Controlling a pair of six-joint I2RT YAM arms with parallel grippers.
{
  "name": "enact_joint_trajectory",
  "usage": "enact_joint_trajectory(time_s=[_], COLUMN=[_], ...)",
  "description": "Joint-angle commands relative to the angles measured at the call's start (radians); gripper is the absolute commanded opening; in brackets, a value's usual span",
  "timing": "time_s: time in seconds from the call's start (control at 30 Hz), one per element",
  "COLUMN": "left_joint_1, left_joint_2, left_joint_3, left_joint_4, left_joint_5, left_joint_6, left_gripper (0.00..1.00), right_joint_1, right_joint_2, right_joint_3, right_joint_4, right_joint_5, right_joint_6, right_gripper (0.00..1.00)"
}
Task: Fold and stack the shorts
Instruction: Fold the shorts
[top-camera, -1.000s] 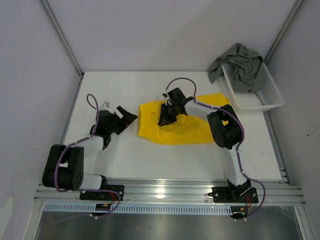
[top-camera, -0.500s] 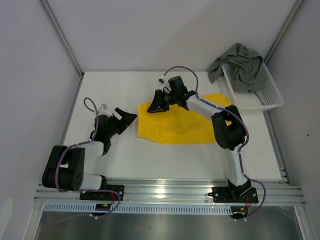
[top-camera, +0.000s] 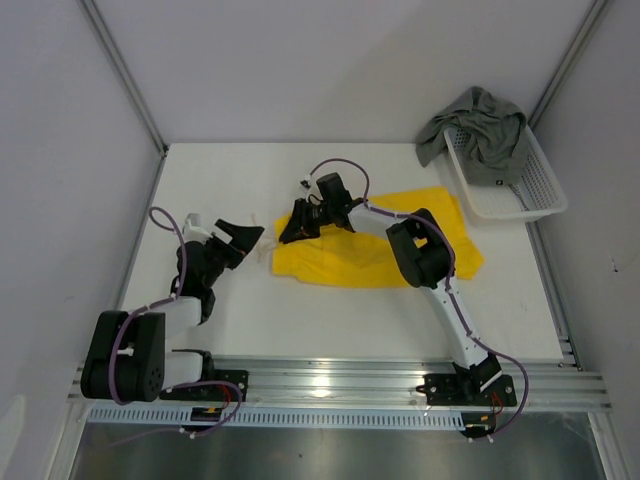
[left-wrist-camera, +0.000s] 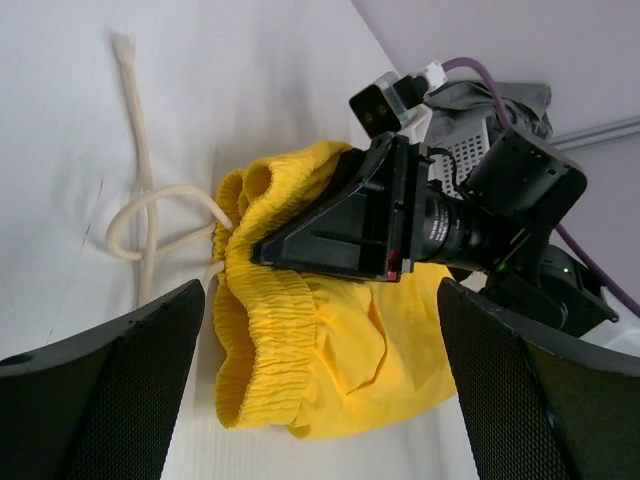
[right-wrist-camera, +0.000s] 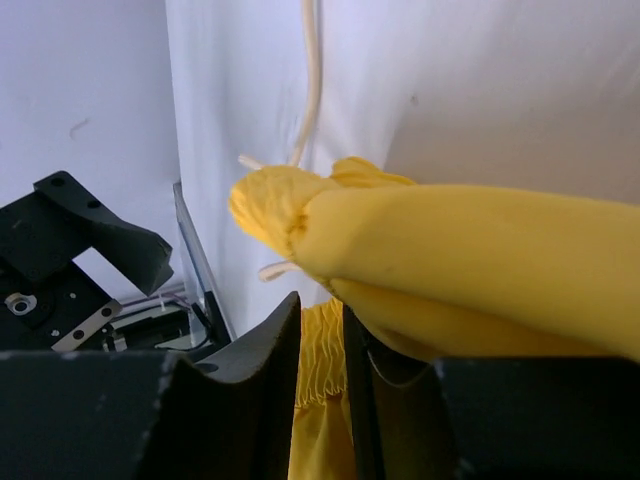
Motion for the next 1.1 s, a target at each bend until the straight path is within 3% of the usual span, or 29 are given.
enact_joint_trajectory(time_s=[0.0,0.3,0.6,0.7,0.87,1.07], left_joint_1=[0.009,-0.017,-0.112,-0.146,-0.212,-0.267], left_joint_2=[0.024,0.035,-0.044,-0.057,-0.063,-0.02], left_joint_3=[0.005,0.051,0.089,0.086,0.079,0.069], left_joint_4=[0.075,-0.047,-0.259,-0.304,-0.348,-0.325], left_joint_5=[0.035,0.019,-0.061,-0.078,-0.136,-0.176], left_joint_6=[-0.006,0.023,0.035,0.014,0.0,-0.032], left_gripper=[0.99,0.99,0.99,0.99,0.99,0.99], right_joint_1=[-0.006,-0.007,-0.032,-0.044,-0.046,-0.024], right_joint_2=[0.013,-0.177,-0.422,-0.41,-0.33,-0.277], right_joint_3=[-0.015,-0.006,-0.214,-0.23,-0.221,-0.224], right_joint_4=[-0.074,-0.032,-0.193,-0.232,-0.221,-0.267], right_joint_5=[0.114,0.03,0.223,0.296,0.252,0.28], right_joint_6=[-0.017,-0.002,-0.189,-0.23,-0.238,-0.28], right_gripper=[0.27,0.32,0.31,0.24,0.12,0.09])
